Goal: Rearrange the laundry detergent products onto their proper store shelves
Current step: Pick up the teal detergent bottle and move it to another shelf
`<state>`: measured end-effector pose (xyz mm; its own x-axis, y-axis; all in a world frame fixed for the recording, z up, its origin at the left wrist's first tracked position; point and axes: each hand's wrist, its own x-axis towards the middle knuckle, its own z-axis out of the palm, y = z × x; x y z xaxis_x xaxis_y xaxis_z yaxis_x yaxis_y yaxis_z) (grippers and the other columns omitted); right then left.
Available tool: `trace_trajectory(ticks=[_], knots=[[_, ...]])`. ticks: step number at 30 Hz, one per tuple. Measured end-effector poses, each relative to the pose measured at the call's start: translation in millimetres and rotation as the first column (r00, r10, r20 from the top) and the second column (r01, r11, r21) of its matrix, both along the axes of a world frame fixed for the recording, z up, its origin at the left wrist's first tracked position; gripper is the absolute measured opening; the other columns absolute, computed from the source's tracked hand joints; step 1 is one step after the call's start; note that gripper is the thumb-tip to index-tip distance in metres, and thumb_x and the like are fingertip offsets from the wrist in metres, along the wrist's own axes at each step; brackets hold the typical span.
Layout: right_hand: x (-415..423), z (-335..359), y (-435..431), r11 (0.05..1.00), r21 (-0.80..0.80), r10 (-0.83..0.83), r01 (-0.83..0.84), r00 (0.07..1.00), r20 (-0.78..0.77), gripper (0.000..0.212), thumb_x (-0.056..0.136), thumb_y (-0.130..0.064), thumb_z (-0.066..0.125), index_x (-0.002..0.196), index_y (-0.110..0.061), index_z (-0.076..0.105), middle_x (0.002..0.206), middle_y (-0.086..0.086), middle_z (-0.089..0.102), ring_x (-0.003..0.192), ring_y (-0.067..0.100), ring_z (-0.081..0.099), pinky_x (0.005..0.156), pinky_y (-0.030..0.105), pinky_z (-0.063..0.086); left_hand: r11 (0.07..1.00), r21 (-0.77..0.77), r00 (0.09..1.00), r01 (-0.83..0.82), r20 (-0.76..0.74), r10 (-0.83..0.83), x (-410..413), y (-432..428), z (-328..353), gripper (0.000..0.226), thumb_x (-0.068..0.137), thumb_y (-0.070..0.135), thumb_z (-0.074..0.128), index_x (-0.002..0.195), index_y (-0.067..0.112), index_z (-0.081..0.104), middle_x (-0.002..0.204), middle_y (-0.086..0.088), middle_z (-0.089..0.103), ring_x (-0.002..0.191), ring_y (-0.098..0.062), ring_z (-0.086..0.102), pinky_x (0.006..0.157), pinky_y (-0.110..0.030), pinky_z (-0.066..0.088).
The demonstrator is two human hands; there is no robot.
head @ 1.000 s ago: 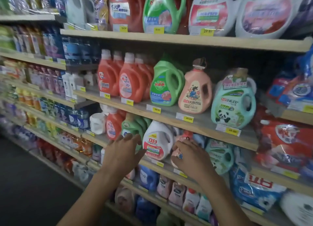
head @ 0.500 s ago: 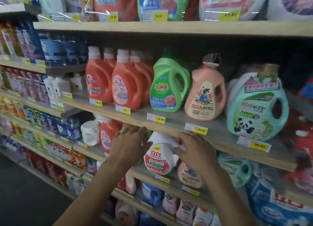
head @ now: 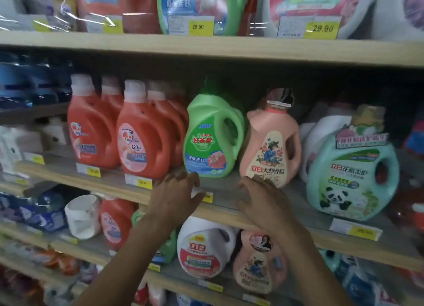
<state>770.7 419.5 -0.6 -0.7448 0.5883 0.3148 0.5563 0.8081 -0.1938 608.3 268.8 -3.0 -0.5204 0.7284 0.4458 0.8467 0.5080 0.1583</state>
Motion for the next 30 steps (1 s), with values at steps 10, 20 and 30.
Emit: trace_trajectory(ticks=[10,20,30], knots=[[-45.0,18.2,9.2,0.994,0.044,-0.1,0.101,0.995,-0.018,0.037,0.089,-0.041,0.063,0.124,-0.033,0.057,0.123,-0.005,0.065,0.12,0.025,0.058,0.093,0.039,0.051,0.989,0.051,0.99,0.135,-0.047,-0.133,-53.8,39.8,18.8,0.034,0.089,0.059,0.058,0.114,0.035,0.057,0.112,0.009,0.067,0.107,-0.023,0.065,0.083,-0.036,0.056],[-5.8,16.6,34.5,0.952,0.022,-0.305,0.306,0.952,-0.035,0.041,0.093,-0.046,0.062,0.131,-0.032,0.057,0.137,-0.005,0.063,0.127,0.027,0.058,0.093,0.039,0.051,0.937,0.035,0.936,0.349,-0.071,-0.346,-28.6,106.0,26.3,0.037,0.09,0.057,0.057,0.115,0.03,0.059,0.113,0.004,0.068,0.11,-0.026,0.065,0.087,-0.038,0.052],[121.7,22.7,95.2,0.904,0.021,-0.425,0.427,0.904,-0.055,0.045,0.093,-0.045,0.064,0.135,-0.033,0.052,0.131,-0.002,0.062,0.124,0.028,0.055,0.095,0.042,0.05,0.892,0.031,0.892,0.451,-0.05,-0.45,75.8,180.4,20.0,0.033,0.091,0.057,0.056,0.114,0.034,0.057,0.12,0.005,0.065,0.114,-0.025,0.063,0.09,-0.037,0.049]])
